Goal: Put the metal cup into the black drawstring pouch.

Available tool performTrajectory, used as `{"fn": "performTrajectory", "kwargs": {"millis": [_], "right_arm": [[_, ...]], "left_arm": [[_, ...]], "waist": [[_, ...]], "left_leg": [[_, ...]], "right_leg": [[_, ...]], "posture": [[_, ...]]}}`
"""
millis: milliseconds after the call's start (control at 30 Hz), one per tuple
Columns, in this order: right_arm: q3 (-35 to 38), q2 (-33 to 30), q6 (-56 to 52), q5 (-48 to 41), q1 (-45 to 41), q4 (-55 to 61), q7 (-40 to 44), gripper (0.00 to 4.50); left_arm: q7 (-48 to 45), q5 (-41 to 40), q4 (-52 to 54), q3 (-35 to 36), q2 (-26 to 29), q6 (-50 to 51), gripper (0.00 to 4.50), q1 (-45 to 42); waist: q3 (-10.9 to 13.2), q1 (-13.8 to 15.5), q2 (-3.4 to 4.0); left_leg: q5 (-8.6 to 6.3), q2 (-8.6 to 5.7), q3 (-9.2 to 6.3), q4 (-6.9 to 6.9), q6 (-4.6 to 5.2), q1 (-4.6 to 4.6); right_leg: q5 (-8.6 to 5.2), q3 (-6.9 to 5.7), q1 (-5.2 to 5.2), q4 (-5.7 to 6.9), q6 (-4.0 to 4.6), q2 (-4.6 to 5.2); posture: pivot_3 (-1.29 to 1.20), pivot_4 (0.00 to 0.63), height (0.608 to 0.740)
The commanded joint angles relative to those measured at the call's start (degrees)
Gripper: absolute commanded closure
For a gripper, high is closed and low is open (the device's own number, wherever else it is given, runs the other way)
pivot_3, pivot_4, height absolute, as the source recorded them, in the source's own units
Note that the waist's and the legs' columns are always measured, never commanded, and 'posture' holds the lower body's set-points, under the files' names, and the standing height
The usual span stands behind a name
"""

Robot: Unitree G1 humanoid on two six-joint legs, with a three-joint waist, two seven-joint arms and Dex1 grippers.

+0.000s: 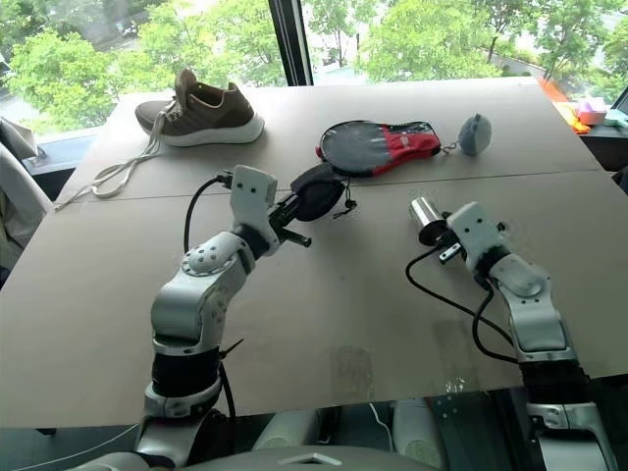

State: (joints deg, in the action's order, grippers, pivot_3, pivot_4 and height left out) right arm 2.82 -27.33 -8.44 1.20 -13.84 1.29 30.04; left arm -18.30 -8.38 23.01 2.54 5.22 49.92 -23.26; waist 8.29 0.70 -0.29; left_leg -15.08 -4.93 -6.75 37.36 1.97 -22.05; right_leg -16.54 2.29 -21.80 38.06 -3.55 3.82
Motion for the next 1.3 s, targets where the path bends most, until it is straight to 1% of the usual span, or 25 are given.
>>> {"fn": "performTrajectory", "kwargs": {"millis": [33,167,267,367,433,533,667,767,867,1000,1033,1100,1167,1233,1300], "right_arm": [[1.22,-1.03,0.62,-1.27,0.08,3.43,0.09,4.42],[1.98,-1.01,-2.1,-4.07,-1.61,7.25,0.67,4.42],[3.09,-0.04,-6.44,-11.31,-4.19,13.06,2.99,4.42],[3.9,0.74,-10.97,-18.66,-7.14,19.24,3.91,4.42],[3.12,1.43,-14.38,-22.53,-8.57,23.15,4.17,4.42],[-0.31,2.25,-16.96,-24.51,-9.85,27.13,4.06,4.42],[-3.82,0.76,-15.97,-21.8,-8.08,26.7,5.29,4.42],[-5.58,-0.81,-13.3,-18.67,-6.02,23.44,6.36,4.42],[-5.92,-2.12,-9.96,-15.18,-4.11,18.91,6.22,4.42],[-8.22,-3.56,-7.31,-10.72,-3.4,16.79,6.33,4.42],[-9.13,-4.02,-6.23,-8.94,-3.5,16.29,6.2,4.42],[-11.97,-6.03,-0.77,-2.45,-4.3,14.78,5.62,4.42],[-13.58,-6.55,2.37,1.19,-5.2,13.93,4.89,4.42],[-15.55,-6.5,6.25,5.77,-7.08,13.4,3.4,4.42],[-17.4,-6.81,12.12,12.75,-8.61,12.03,-0.21,4.42]], "left_arm": [[0.56,-7.76,2.81,4.31,-4.04,4.98,4.5,-1.35],[2.06,-13.36,-0.16,9.26,-6.95,8.68,4.5,-4.17],[3.31,-16.88,-2.5,12.24,-8.22,10.51,4.5,-6.34],[3.55,-18.51,-3.61,12.04,-7.88,11.17,4.5,-6.87],[3.51,-19.34,-3.6,11.12,-7.63,11.25,4.5,-6.48],[3.2,-20.86,-3.14,9.69,-7.7,11.85,4.5,-5.59],[3.69,-22.65,-3.04,9.12,-7.86,11.92,4.5,-5.15],[4.13,-24.3,-3.25,9.52,-7.87,12.28,4.5,-5.46],[3.53,-25.55,-2.3,8.31,-6.77,12.78,4.5,-4.93],[2.88,-28.4,-0.56,7.42,-6.41,13.62,4.5,-4.07],[2.58,-28.82,-0.28,6.9,-6.18,13.62,4.5,-3.82],[1.49,-29.39,0.53,5.08,-4.9,13.56,4.5,-3.13],[0.49,-29.86,1.19,3.25,-3.44,13.39,4.5,-2.34],[-0.98,-29.67,1.89,0.52,-1.64,12.93,4.5,-1.07],[-1.59,-29.72,1.96,-0.8,-0.76,12.56,4.5,-0.6]], "waist": [[0.0,-0.02,-0.01],[0.04,-0.06,-0.07],[0.05,-0.26,-0.08],[0.08,-0.33,-0.12],[0.11,-0.29,-0.18],[0.12,-0.04,-0.2],[0.12,0.1,-0.2],[0.12,0.08,-0.21],[0.13,0.01,-0.21],[0.13,-0.16,-0.21],[0.13,-0.21,-0.21],[0.13,-0.17,-0.21],[0.13,-0.16,-0.21],[0.13,-0.22,-0.21],[0.13,-0.26,-0.21]], "left_leg": [[0.0,0.0,0.0,0.0,0.0,-0.01],[0.0,0.01,0.0,0.02,0.0,-0.02],[0.01,0.03,0.01,0.06,-0.01,0.0],[0.0,0.03,-0.01,0.06,-0.01,-0.01],[0.0,0.03,-0.05,0.05,0.0,-0.04],[0.0,0.03,-0.11,0.04,0.0,-0.09],[0.0,0.0,-0.11,0.05,0.0,-0.11],[0.0,-0.01,-0.12,0.08,0.0,-0.11],[0.0,-0.01,-0.08,0.08,0.0,-0.07],[0.0,0.0,-0.06,0.06,0.0,-0.08],[0.0,0.0,-0.04,0.05,0.0,-0.08],[0.0,0.01,-0.05,0.05,-0.01,-0.08],[0.01,0.01,-0.03,0.05,-0.01,-0.06],[0.01,0.01,-0.02,0.06,-0.01,-0.06],[0.01,0.01,-0.01,0.06,-0.01,-0.04]], "right_leg": [[0.0,0.0,-0.01,0.0,0.0,0.0],[0.0,-0.01,-0.01,0.01,0.0,-0.01],[0.0,0.01,-0.01,0.05,-0.01,-0.05],[0.0,-0.01,-0.01,0.04,-0.01,-0.06],[0.0,-0.03,-0.02,0.01,-0.01,-0.05],[0.0,-0.05,-0.02,-0.07,0.0,-0.03],[0.0,-0.05,-0.03,-0.08,0.0,0.0],[0.0,-0.07,-0.02,-0.05,0.0,0.01],[0.0,-0.06,-0.02,-0.01,0.0,0.0],[0.0,-0.03,-0.04,-0.02,0.0,-0.01],[0.0,-0.01,-0.05,-0.02,0.0,-0.01],[0.0,-0.03,-0.05,-0.02,0.0,-0.02],[0.0,-0.02,-0.05,-0.01,0.0,-0.03],[0.0,-0.01,-0.05,0.0,0.0,-0.03],[0.0,0.01,-0.04,0.0,-0.01,-0.04]], "posture": [[0.0,0.15,0.74],[0.0,0.15,0.74],[0.0,0.15,0.74],[0.0,0.15,0.74],[0.0,0.15,0.74],[0.0,0.15,0.74],[0.0,0.15,0.74],[0.0,0.15,0.74],[0.0,0.15,0.74],[0.0,0.15,0.74],[0.0,0.15,0.74],[0.0,0.15,0.74],[0.0,0.15,0.74],[0.0,0.15,0.74],[0.0,0.15,0.74]]}}
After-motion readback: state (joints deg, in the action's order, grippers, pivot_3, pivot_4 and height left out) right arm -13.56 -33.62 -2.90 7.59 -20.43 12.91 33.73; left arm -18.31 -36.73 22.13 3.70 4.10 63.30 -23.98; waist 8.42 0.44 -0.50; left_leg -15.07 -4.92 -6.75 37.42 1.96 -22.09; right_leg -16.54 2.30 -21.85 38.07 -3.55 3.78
